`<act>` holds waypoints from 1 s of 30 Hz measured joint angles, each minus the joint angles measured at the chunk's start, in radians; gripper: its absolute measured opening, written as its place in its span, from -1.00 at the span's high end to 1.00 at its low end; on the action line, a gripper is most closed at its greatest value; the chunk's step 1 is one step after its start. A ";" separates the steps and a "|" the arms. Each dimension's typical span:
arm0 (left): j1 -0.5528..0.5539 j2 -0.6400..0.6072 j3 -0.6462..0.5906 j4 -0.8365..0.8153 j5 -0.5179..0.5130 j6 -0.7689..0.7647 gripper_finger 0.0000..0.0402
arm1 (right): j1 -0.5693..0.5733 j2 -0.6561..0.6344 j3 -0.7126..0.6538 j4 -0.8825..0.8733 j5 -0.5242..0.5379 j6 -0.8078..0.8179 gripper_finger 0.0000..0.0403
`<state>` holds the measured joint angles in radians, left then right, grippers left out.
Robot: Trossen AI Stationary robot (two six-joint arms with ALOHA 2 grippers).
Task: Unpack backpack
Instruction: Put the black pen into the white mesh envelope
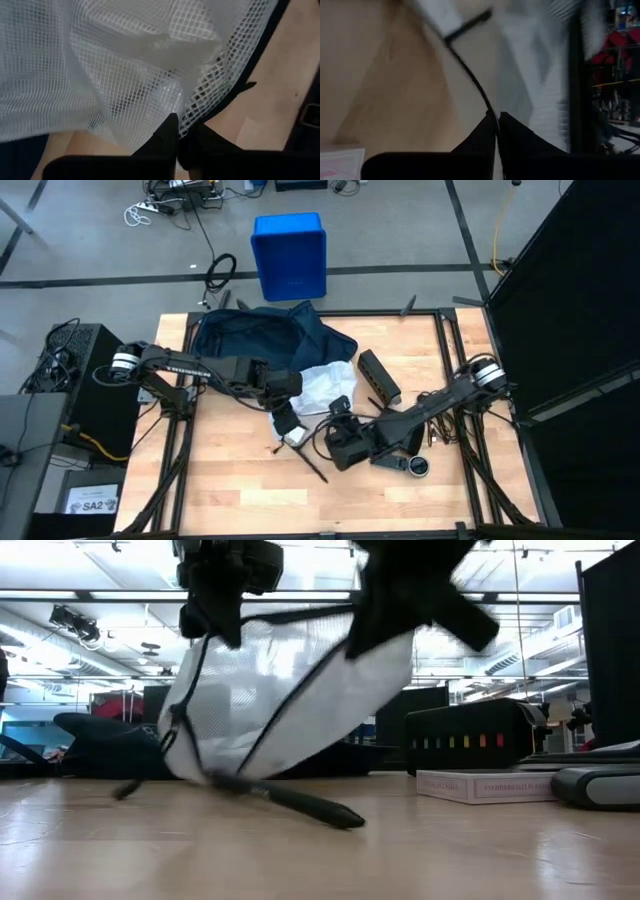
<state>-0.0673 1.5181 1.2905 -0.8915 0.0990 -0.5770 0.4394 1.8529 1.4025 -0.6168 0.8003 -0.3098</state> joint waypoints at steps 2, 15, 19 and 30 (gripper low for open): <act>0.000 -0.001 0.025 0.002 0.000 0.001 1.00 | 0.006 -0.028 0.000 0.000 -0.001 0.012 1.00; 0.007 -0.001 0.138 0.005 0.027 0.025 1.00 | 0.006 -0.053 0.000 0.053 -0.081 0.028 1.00; 0.024 -0.006 0.140 0.001 0.083 0.039 1.00 | 0.004 -0.080 0.000 0.071 -0.151 0.085 1.00; 0.087 -0.047 0.140 0.003 0.150 0.046 1.00 | 0.016 -0.218 0.002 0.194 -0.239 0.103 1.00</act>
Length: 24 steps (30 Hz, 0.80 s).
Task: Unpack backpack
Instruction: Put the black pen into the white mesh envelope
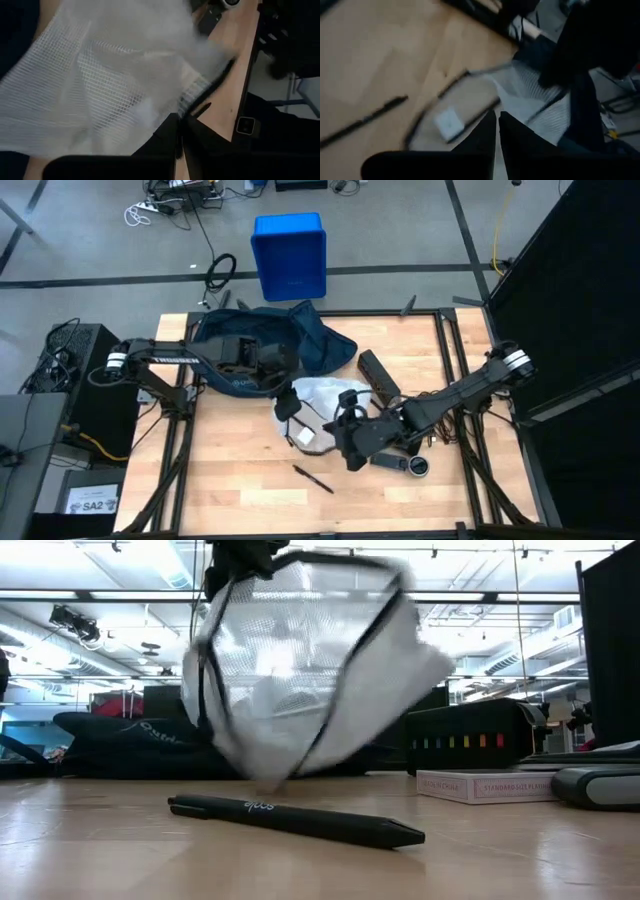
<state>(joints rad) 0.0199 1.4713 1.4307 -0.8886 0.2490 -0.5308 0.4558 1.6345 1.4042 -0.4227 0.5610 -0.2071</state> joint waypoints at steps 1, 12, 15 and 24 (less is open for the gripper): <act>0.005 -0.001 0.001 0.000 0.000 0.000 1.00 | 0.001 -0.009 0.000 0.001 -0.002 0.000 1.00; 0.014 -0.001 0.002 0.003 -0.001 0.006 1.00 | 0.049 0.030 -0.005 -0.026 -0.062 -0.036 1.00; 0.010 -0.001 0.002 0.006 -0.025 0.046 1.00 | 0.062 0.061 -0.005 -0.045 -0.041 -0.032 1.00; -0.166 -0.069 -0.003 -0.149 -0.596 0.065 1.00 | 0.069 0.082 -0.006 -0.061 -0.026 0.004 1.00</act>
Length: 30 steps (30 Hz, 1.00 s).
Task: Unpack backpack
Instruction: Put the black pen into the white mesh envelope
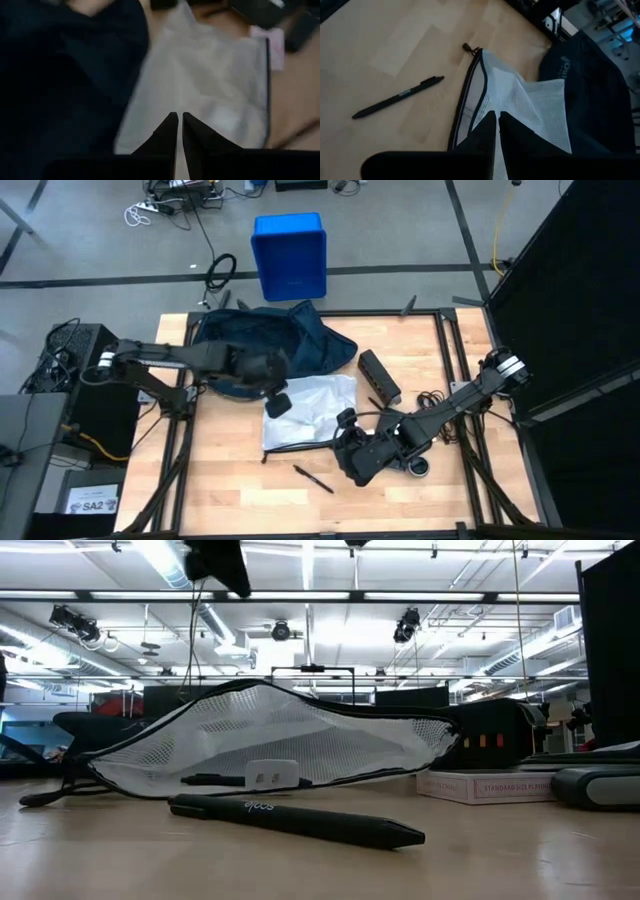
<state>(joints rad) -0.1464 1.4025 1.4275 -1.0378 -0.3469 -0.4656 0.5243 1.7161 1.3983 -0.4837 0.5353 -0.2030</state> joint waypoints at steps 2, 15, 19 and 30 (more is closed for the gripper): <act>-0.091 -0.006 -0.012 -0.009 -0.122 -0.029 1.00 | -0.001 -0.001 0.000 0.001 0.002 0.008 0.99; -0.557 -0.005 -0.445 0.263 -0.353 -0.511 1.00 | -0.004 -0.002 0.000 -0.011 0.000 0.024 0.97; -0.574 0.012 -0.519 0.451 -0.290 -0.396 1.00 | -0.007 -0.002 0.000 -0.010 -0.001 0.023 0.99; -0.596 0.286 -0.313 0.012 -0.258 -0.293 1.00 | -0.011 -0.002 0.000 -0.006 -0.001 0.035 0.96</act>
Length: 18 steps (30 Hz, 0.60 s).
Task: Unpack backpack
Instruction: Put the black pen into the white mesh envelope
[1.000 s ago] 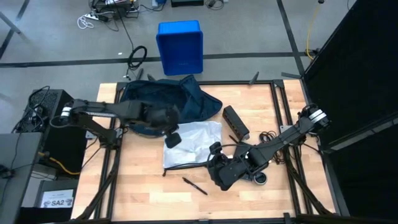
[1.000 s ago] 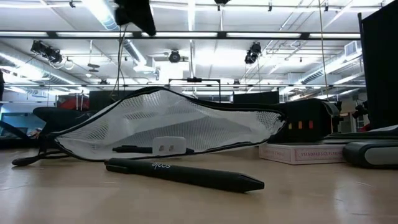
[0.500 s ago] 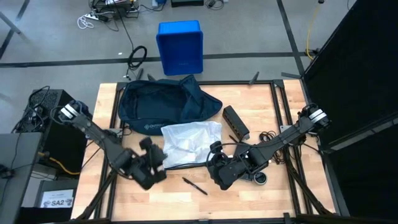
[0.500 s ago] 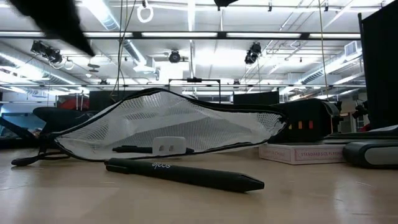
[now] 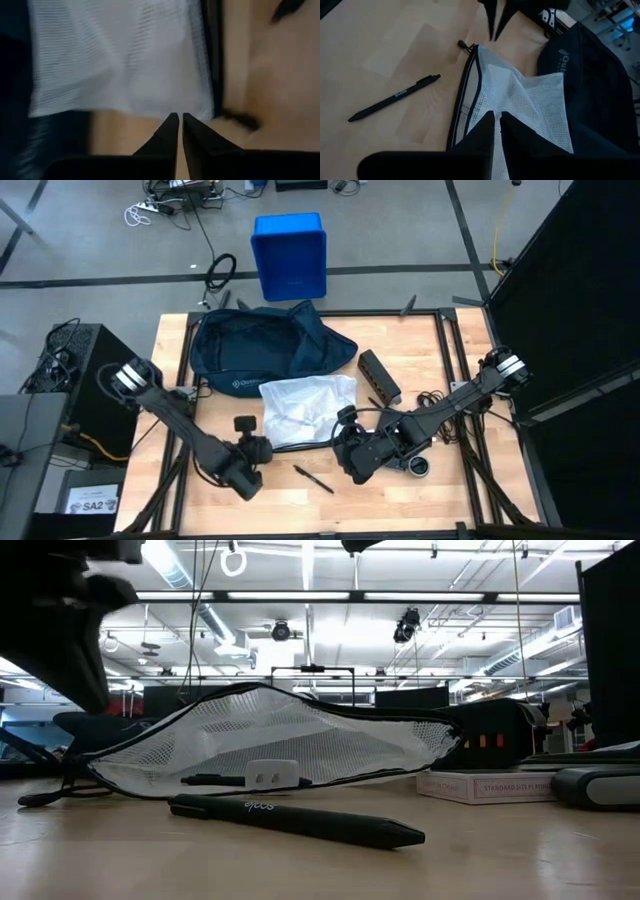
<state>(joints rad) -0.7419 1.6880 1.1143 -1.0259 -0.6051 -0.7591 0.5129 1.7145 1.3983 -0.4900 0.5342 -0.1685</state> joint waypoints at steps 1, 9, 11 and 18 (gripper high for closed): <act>-0.009 0.036 0.042 -0.075 -0.010 -0.009 1.00 | 0.000 0.000 0.000 0.000 0.000 0.000 0.97; -0.108 0.208 0.189 -0.198 -0.034 -0.082 1.00 | -0.017 0.000 0.000 0.001 0.000 0.001 0.99; -0.139 0.211 0.177 -0.171 -0.026 -0.082 1.00 | -0.019 0.000 0.000 0.003 0.000 0.001 0.98; -0.165 0.207 0.176 -0.148 -0.024 -0.031 0.82 | -0.025 0.000 0.000 0.003 -0.001 0.001 0.94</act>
<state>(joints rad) -0.9073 1.8946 1.2903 -1.1737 -0.6296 -0.7897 0.4877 1.7145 1.3983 -0.4866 0.5331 -0.1673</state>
